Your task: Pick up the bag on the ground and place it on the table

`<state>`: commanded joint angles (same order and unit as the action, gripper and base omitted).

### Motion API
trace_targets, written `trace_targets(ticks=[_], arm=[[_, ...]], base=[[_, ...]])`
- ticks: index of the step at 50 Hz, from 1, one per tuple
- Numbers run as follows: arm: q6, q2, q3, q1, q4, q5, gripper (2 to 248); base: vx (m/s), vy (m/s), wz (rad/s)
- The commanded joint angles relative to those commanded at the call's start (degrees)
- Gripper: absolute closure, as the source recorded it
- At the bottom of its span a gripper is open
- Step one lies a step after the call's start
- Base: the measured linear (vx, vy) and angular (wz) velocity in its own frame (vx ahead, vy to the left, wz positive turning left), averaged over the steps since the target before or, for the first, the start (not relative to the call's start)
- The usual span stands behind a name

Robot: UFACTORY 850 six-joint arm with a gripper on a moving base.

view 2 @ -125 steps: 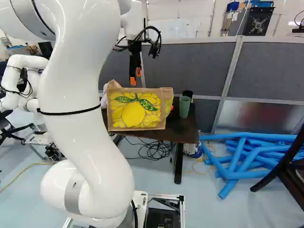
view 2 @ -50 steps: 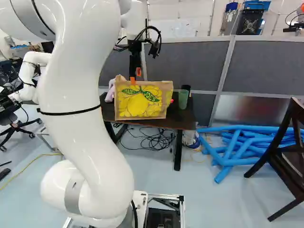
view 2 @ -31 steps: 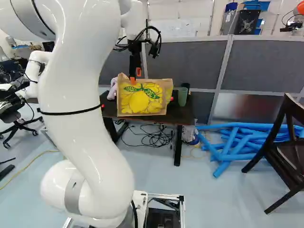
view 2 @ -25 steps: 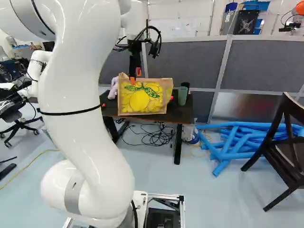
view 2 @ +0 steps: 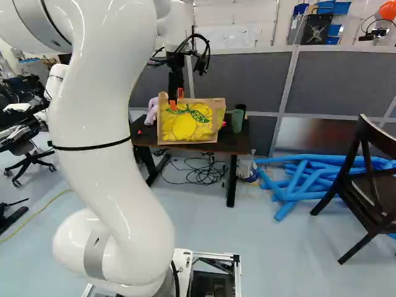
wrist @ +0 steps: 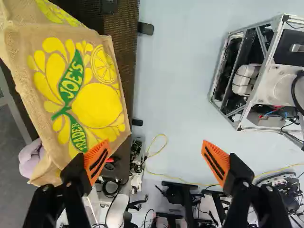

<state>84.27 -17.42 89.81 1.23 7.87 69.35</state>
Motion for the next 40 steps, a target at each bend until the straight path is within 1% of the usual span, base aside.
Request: trace_targets(ticks=[22,40], arm=[[0.0,0.0,0.0,0.0,0.0,0.0,3],[0.0,0.0,0.0,0.0,0.0,0.0,3]], base=[[-0.094,-0.003,0.006],[0.002,0.000,0.000]])
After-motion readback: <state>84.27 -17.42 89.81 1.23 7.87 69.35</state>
